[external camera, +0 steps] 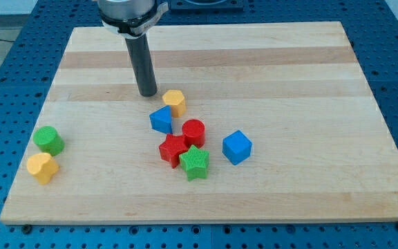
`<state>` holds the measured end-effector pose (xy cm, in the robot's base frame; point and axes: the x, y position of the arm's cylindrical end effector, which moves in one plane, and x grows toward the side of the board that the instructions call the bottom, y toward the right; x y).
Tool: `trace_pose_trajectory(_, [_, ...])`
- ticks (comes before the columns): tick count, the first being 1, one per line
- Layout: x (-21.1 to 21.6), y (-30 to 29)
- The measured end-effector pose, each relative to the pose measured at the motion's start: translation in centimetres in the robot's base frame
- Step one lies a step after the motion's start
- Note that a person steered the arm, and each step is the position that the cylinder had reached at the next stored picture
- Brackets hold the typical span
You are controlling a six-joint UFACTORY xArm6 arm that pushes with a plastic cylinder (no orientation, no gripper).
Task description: Place green circle left to the red star
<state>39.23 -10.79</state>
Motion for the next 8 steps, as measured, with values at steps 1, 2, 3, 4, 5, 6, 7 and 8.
trace_pose_trajectory(1, [2.8,5.7])
trace_pose_trajectory(2, [-0.2,0.3])
trace_pose_trajectory(3, [1.4,-12.6])
trace_pose_trajectory(4, [8.5,-19.4])
trace_pose_trajectory(5, [10.9,-18.2])
trace_pose_trajectory(6, [11.3,-11.8])
trace_pose_trajectory(7, [12.3,-7.0])
trace_pose_trajectory(8, [14.3,-4.4])
